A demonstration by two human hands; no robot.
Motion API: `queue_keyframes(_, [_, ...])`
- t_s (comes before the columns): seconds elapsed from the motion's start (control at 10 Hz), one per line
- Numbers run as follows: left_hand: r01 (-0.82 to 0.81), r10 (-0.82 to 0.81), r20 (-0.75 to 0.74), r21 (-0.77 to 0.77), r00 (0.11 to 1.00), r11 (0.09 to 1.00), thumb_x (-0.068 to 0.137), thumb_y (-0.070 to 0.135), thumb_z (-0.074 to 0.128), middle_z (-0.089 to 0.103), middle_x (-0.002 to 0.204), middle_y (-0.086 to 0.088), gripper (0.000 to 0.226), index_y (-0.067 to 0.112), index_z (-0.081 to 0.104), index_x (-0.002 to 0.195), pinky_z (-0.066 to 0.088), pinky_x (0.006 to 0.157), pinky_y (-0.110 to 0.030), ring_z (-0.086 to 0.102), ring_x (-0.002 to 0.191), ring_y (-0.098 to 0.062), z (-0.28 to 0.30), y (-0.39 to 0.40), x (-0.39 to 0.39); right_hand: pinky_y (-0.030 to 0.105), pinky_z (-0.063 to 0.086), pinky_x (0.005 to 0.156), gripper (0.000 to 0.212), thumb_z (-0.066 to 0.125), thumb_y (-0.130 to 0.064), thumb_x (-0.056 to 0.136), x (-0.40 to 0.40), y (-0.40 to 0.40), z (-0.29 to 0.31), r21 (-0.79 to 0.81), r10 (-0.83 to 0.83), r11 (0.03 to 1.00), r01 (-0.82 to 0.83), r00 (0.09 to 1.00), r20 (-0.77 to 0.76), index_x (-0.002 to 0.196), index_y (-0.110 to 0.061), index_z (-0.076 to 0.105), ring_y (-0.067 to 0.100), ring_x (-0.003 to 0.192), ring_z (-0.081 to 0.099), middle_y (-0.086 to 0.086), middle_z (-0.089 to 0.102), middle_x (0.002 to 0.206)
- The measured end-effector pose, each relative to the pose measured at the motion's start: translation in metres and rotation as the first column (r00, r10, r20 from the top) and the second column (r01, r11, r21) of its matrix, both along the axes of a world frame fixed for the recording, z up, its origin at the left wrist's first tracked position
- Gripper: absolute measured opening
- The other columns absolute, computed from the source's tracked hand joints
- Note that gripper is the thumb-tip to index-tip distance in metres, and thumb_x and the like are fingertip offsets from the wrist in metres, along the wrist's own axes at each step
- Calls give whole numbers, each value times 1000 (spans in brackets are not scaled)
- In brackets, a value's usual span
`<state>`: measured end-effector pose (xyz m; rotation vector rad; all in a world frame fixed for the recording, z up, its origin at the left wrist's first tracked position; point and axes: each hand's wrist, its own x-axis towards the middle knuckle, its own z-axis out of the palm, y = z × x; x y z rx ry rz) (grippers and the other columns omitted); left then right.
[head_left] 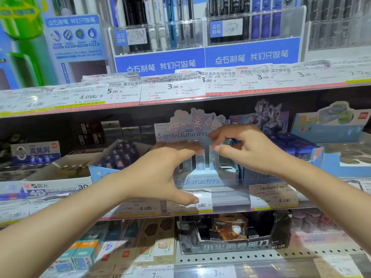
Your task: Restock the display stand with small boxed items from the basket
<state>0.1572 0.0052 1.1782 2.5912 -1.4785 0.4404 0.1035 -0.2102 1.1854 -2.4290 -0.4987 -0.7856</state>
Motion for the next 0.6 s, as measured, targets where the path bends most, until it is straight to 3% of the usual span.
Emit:
queue_keyframes(0.1, [0,0,24,1,1000,1000,60,67,63,65,89,1,87,22,43,132,50,72,-40,58,81,-15,0,0,-1,21,51,72,14,62,-19,83,0,1,-2,-38,28,999,-28,1000,2,76,-9,68,10,94,63,-2,69,101])
queue_keyframes(0.2, [12,-12,32,-10,999,1000,58,71,58,67,98,-1,88,23,43,131,50,75,-41,61,88,-17,-1,0,0,28,52,74,12,61,-18,83,0,2,-1,-50,34,998,-34,999,4,76,-11,68,13,88,65,-1,71,96])
queue_keyframes(0.4, [35,-35,6,-59,999,998,67,69,49,69,108,-4,79,25,46,132,51,82,-41,62,97,-18,1,-1,3,22,50,77,14,60,-20,84,-1,0,-1,-25,54,998,-54,998,-23,85,-10,70,12,92,62,0,68,97])
queue_keyframes(0.5, [72,-79,-40,-157,996,985,75,61,48,60,130,7,71,26,43,137,46,98,-32,58,115,-12,2,0,3,15,46,84,26,53,-28,81,-4,-4,-4,-71,26,997,-24,999,29,101,-17,66,5,97,58,-7,66,103])
queue_keyframes(0.6, [42,-57,-53,-258,997,965,81,58,43,70,114,-1,60,26,50,131,51,90,-35,66,99,-22,-1,0,5,15,44,85,29,52,-27,81,-11,-10,-5,-15,14,1000,-13,994,111,108,-20,62,1,98,56,-12,63,104])
